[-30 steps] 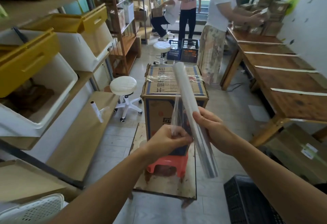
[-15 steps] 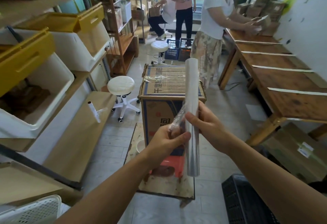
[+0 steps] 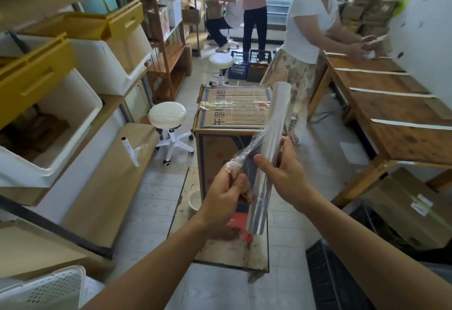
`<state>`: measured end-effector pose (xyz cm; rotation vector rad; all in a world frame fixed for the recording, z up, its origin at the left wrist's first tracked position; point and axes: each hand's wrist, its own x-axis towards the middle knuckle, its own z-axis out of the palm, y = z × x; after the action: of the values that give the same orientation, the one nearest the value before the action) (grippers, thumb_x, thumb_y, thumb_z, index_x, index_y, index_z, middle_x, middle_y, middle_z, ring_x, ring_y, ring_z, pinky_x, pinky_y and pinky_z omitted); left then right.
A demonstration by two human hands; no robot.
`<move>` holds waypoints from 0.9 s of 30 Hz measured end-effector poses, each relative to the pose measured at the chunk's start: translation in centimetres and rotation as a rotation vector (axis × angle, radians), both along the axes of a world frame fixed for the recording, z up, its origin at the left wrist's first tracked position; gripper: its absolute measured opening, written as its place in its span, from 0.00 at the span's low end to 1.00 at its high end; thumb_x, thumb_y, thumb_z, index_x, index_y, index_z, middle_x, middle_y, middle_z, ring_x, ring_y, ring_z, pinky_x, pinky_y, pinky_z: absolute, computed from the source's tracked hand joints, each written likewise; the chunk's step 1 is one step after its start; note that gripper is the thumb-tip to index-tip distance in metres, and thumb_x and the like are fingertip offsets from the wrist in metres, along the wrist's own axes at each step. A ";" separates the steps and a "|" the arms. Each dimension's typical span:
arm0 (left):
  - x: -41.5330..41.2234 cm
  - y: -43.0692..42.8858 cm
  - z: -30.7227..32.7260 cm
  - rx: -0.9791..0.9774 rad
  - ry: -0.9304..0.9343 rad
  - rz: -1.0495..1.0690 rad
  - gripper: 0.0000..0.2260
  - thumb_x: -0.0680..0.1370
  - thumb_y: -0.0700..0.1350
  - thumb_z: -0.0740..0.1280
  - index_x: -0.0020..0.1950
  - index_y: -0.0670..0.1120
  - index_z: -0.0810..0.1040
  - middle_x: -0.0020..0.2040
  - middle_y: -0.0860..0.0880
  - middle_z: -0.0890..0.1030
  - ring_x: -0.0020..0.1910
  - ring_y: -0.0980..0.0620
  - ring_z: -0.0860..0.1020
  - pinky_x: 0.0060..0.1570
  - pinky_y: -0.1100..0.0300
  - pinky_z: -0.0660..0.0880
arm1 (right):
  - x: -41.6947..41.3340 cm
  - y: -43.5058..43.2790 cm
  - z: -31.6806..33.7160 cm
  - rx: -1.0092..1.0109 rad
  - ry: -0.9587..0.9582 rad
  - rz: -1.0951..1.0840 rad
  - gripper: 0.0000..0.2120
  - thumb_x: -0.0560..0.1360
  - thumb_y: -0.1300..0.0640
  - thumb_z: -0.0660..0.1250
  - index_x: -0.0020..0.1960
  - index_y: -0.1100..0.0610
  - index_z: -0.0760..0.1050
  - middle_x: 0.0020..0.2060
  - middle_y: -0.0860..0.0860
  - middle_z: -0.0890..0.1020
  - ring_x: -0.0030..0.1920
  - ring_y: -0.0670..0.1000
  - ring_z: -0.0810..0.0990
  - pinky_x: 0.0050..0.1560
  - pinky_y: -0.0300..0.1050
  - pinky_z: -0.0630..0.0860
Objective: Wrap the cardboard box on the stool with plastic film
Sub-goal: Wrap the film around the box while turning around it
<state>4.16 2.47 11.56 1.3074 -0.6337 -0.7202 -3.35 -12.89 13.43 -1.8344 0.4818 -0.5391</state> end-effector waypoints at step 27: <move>-1.2 1.2 -2.0 0.116 -0.316 0.052 0.06 0.83 0.44 0.60 0.48 0.44 0.73 0.43 0.42 0.79 0.42 0.39 0.79 0.43 0.39 0.79 | 0.4 1.0 -0.3 -0.047 0.026 -0.263 0.27 0.74 0.45 0.73 0.63 0.50 0.60 0.42 0.48 0.80 0.44 0.49 0.85 0.47 0.57 0.84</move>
<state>2.95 3.70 9.51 1.5559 -0.8168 -0.5178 -2.91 -11.89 13.13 -1.8358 0.7397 -0.7101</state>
